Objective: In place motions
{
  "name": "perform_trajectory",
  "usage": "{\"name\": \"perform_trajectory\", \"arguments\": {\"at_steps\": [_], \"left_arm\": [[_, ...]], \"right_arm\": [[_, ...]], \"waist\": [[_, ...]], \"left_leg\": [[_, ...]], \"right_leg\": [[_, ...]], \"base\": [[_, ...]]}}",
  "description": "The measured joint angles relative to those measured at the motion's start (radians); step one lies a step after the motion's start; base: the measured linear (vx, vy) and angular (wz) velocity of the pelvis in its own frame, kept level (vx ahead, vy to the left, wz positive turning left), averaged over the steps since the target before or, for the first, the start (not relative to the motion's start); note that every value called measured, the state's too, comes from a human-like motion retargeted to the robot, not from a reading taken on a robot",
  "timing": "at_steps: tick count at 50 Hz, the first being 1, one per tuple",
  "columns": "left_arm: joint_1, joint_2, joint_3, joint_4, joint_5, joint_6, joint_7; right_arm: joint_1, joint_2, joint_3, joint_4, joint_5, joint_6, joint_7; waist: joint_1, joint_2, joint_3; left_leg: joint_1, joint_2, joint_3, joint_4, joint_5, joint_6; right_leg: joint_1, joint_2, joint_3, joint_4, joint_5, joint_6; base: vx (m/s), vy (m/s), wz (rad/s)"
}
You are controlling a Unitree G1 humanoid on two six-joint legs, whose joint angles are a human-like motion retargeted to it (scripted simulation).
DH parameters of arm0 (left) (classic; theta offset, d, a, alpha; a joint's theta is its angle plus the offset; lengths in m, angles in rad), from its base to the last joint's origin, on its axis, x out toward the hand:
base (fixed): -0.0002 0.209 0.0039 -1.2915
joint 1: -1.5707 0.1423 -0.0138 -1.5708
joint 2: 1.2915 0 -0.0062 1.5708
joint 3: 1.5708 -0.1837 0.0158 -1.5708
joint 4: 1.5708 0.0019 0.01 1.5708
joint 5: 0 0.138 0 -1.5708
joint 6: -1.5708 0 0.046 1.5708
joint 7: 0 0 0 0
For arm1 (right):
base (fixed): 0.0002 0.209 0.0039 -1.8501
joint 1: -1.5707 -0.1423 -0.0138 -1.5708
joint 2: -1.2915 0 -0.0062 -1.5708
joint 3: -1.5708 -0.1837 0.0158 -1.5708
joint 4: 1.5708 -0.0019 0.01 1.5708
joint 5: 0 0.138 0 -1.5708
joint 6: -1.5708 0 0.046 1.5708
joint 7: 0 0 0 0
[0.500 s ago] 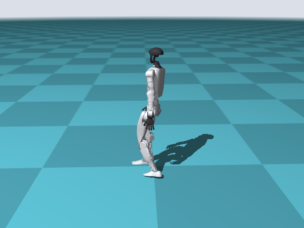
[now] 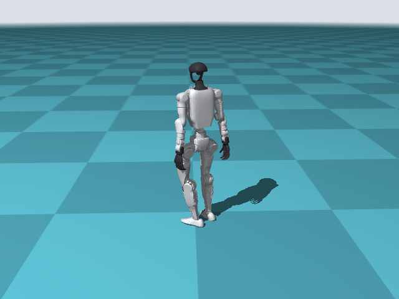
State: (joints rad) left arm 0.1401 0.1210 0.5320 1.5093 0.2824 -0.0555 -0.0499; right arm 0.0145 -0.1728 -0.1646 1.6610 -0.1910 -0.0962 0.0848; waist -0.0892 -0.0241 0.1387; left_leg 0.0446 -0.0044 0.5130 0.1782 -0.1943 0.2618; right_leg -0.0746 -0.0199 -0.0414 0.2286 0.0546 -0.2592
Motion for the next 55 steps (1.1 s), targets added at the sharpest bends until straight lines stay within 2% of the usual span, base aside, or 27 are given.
{"name": "perform_trajectory", "arguments": {"at_steps": [6, 10, 13, 15, 17, 25, 27, 30, 33, 35, 38, 42, 43, 45, 48, 51, 55], "left_arm": [[0.018, -0.047, -0.013, -0.009, -0.004, 0.000, -0.009], [0.013, -0.053, -0.027, -0.017, -0.004, 0.002, -0.017], [0.013, -0.048, -0.027, -0.034, -0.002, 0.000, -0.018], [0.015, -0.042, -0.031, -0.046, -0.003, -0.001, -0.020], [0.017, -0.039, -0.033, -0.057, -0.008, -0.001, -0.022], [-0.017, -0.036, -0.041, -0.112, -0.029, -0.003, -0.037], [-0.027, -0.028, -0.056, -0.126, -0.022, -0.005, -0.037], [-0.036, -0.017, -0.087, -0.134, -0.018, -0.009, -0.036], [-0.028, -0.018, -0.091, -0.137, -0.018, -0.015, -0.037], [-0.015, -0.023, -0.078, -0.136, -0.017, -0.018, -0.036], [0.025, -0.036, -0.045, -0.113, -0.014, -0.019, -0.024], [0.074, -0.052, 0.003, -0.053, -0.015, -0.005, -0.016], [0.082, -0.056, 0.016, -0.041, -0.015, 0.000, -0.015], [0.089, -0.063, 0.039, -0.030, -0.018, 0.005, -0.015], [0.094, -0.067, 0.047, -0.044, -0.021, 0.000, -0.014], [0.098, -0.066, 0.035, -0.060, -0.015, -0.001, -0.017], [0.083, -0.065, 0.039, -0.067, -0.024, -0.003, -0.022]], "right_arm": [[0.013, -0.026, -0.011, -0.011, -0.009, -0.004, -0.011], [0.001, -0.017, 0.002, -0.042, -0.011, -0.006, -0.006], [-0.013, 0.011, 0.032, -0.078, -0.017, -0.008, 0.010], [-0.026, 0.027, 0.056, -0.107, -0.027, -0.008, 0.027], [-0.041, 0.039, 0.081, -0.133, -0.039, -0.008, 0.044], [-0.125, 0.070, 0.166, -0.253, -0.082, -0.026, 0.098], [-0.130, 0.070, 0.165, -0.259, -0.083, -0.028, 0.108], [-0.128, 0.059, 0.149, -0.233, -0.090, -0.025, 0.113], [-0.119, 0.042, 0.139, -0.186, -0.116, -0.019, 0.096], [-0.116, 0.031, 0.138, -0.153, -0.139, -0.014, 0.083], [-0.098, 0.012, 0.136, -0.106, -0.178, -0.001, 0.062], [-0.065, -0.009, 0.116, -0.077, -0.210, 0.008, 0.031], [-0.059, -0.011, 0.108, -0.074, -0.207, 0.009, 0.023], [-0.053, -0.012, 0.092, -0.068, -0.183, 0.009, 0.013], [-0.048, -0.008, 0.067, -0.060, -0.107, -0.006, 0.002], [-0.038, -0.001, 0.048, -0.061, -0.052, -0.014, 0.020], [-0.052, 0.021, 0.050, -0.081, -0.026, -0.015, 0.035]], "waist": [[0.011, 0.004, -0.031], [0.015, 0.001, -0.035], [0.038, 0.004, -0.065], [0.053, -0.002, -0.081], [0.063, -0.005, -0.082], [0.006, -0.033, -0.013], [0.013, -0.045, -0.006], [0.041, -0.048, -0.007], [0.079, -0.052, -0.003], [0.099, -0.061, 0.000], [0.105, -0.051, -0.018], [0.035, -0.024, -0.066], [0.010, -0.013, -0.076], [-0.021, -0.008, -0.081], [-0.014, -0.009, -0.060], [0.009, -0.003, -0.060], [0.017, -0.001, -0.063]], "left_leg": [[0.030, -0.068, 0.065, -0.086, 0.021, 0.000], [0.037, -0.087, 0.094, -0.116, 0.034, 0.000], [-0.012, -0.048, 0.138, -0.143, 0.079, -0.009], [-0.030, -0.044, 0.161, -0.148, 0.086, -0.014], [-0.032, -0.039, 0.182, -0.148, 0.089, -0.019], [-0.088, -0.008, 0.233, -0.015, 0.095, -0.034], [-0.142, 0.017, 0.196, 0.089, 0.117, -0.040], [-0.241, 0.056, 0.047, 0.266, 0.179, -0.062], [-0.277, 0.024, -0.140, 0.340, 0.195, -0.062], [-0.255, 0.006, -0.194, 0.333, 0.176, -0.041], [-0.164, -0.013, -0.231, 0.193, 0.155, -0.074], [-0.082, -0.016, -0.162, 0.019, 0.108, -0.050], [-0.070, -0.023, -0.195, -0.017, 0.117, -0.058], [-0.053, -0.020, -0.201, -0.068, 0.139, -0.084], [-0.021, -0.026, -0.176, -0.111, 0.154, -0.084], [-0.012, -0.026, -0.167, -0.132, 0.162, -0.085], [-0.025, -0.013, -0.136, -0.148, 0.169, -0.097]], "right_leg": [[0.109, -0.126, -0.090, 0.091, 0.093, -0.003], [0.190, -0.171, -0.194, 0.057, 0.070, -0.003], [0.183, -0.106, -0.233, -0.066, 0.045, 0.001], [0.161, -0.077, -0.159, -0.122, 0.006, 0.044], [0.142, -0.069, -0.139, -0.136, -0.033, 0.052], [0.098, -0.085, -0.062, -0.146, -0.094, 0.161], [0.082, -0.098, -0.056, -0.146, -0.101, 0.183], [0.062, -0.107, -0.064, -0.150, -0.104, 0.204], [0.057, -0.105, -0.049, -0.156, -0.109, 0.210], [0.059, -0.109, -0.031, -0.160, -0.118, 0.211], [0.063, -0.092, -0.003, -0.169, -0.132, 0.210], [0.065, -0.070, -0.002, -0.185, -0.151, 0.205], [0.064, -0.059, -0.010, -0.188, -0.155, 0.199], [0.058, -0.057, -0.017, -0.189, -0.160, 0.190], [0.054, -0.054, -0.001, -0.174, -0.152, 0.167], [0.032, -0.047, 0.024, -0.140, -0.116, 0.137], [-0.030, -0.037, 0.057, -0.061, -0.010, 0.110]], "base": [[-0.05, 0.21, -0.70], [-0.13, -0.01, -0.61], [-0.38, -0.36, -0.97], [-0.22, -0.22, -1.01], [-0.17, -0.13, -0.78], [-0.32, -0.11, -0.22], [-0.29, -0.05, -0.01], [-0.18, -0.01, 0.04], [-0.08, 0.04, -0.37], [-0.01, 0.09, -0.71], [0.12, 0.13, -0.70], [0.17, 0.19, -0.09], [0.09, 0.15, 0.20], [-0.01, 0.15, -0.03], [-0.01, 0.12, -0.47], [0.06, 0.13, -0.60], [-0.06, 0.10, -0.52]]}}
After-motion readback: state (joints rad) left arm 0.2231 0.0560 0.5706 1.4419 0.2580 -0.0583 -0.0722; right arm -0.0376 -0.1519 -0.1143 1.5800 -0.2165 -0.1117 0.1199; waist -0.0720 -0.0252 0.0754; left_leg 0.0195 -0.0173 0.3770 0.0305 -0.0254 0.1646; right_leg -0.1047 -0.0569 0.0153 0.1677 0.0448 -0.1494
